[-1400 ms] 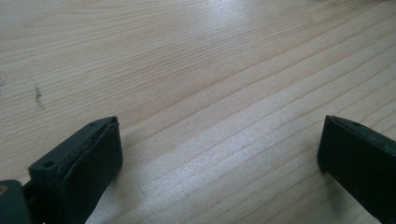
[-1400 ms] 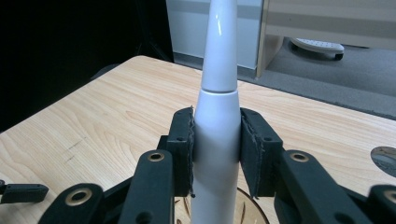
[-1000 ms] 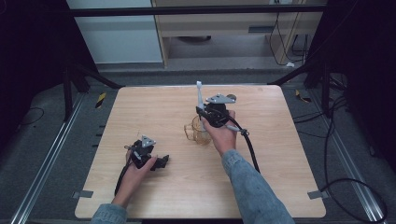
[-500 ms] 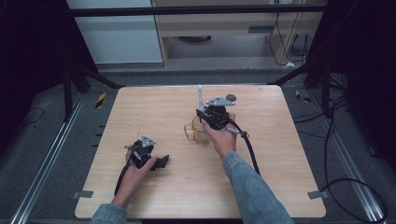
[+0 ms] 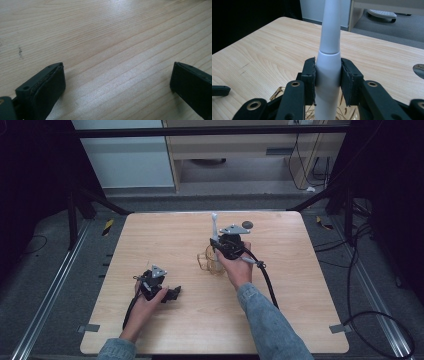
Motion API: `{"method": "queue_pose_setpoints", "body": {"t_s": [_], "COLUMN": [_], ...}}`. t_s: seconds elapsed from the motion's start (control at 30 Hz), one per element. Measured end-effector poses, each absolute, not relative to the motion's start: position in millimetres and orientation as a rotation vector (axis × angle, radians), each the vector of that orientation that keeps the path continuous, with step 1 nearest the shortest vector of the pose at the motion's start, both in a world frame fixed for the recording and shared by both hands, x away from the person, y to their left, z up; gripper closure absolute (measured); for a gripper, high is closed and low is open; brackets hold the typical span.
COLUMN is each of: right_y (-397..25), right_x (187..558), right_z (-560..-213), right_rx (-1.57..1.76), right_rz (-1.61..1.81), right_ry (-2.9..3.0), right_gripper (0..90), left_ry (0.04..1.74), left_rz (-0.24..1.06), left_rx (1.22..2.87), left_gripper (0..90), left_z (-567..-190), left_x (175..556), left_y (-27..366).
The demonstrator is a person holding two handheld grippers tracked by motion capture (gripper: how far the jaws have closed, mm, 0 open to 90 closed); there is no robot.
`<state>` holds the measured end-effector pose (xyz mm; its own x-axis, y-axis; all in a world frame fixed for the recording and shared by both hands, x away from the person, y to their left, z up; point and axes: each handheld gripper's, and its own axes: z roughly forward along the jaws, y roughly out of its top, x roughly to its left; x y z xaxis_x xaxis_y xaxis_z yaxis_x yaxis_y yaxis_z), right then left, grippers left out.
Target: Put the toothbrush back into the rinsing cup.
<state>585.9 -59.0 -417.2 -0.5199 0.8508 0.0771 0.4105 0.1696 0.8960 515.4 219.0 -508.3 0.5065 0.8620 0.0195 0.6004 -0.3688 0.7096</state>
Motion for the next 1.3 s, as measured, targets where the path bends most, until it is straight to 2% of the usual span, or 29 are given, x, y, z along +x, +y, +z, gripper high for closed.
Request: {"method": "queue_pose_setpoints", "body": {"t_s": [1.3], "right_y": [-59], "right_x": [596], "right_z": [-420], "right_rx": [1.241], "right_rz": [1.293], "right_ry": [1.997], "right_gripper": [66.7], "left_ry": [1.191], "left_rz": [0.519], "left_rx": [2.099], "left_gripper": [0.0], "left_z": [-508], "left_x": [515], "left_y": [219]}}
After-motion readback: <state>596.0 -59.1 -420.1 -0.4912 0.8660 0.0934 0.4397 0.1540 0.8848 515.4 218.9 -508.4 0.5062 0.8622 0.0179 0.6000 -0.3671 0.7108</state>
